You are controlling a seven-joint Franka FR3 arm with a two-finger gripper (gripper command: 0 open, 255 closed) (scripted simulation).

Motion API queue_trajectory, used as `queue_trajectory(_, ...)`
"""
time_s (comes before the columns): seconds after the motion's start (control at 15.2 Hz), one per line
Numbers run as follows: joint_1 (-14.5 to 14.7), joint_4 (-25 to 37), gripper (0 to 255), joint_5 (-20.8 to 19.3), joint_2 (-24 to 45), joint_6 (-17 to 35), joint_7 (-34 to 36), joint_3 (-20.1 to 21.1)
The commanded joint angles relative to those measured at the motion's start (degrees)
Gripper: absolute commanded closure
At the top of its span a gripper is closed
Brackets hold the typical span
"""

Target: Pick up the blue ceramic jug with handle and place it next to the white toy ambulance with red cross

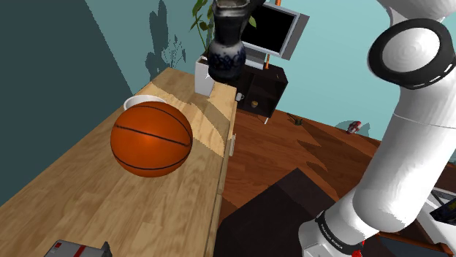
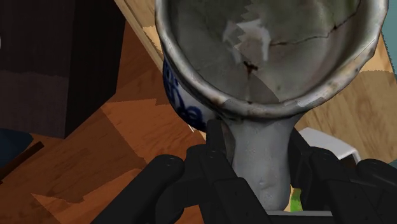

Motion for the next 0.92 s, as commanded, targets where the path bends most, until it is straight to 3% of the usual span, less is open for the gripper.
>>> queue_trajectory(0.0,1.4,7.4,255,-1.2,3.4,-3.9,0.4,0.0)
queue_trajectory(0.13,0.2,-4.6,255,1.1,-4.2,0.8,1.7,0.6)
queue_trajectory(0.33,0.2,-15.0,255,3.3,-11.5,4.3,3.8,1.5)
queue_trajectory(0.86,2.7,-30.7,255,7.5,-24.5,8.3,10.4,4.3)
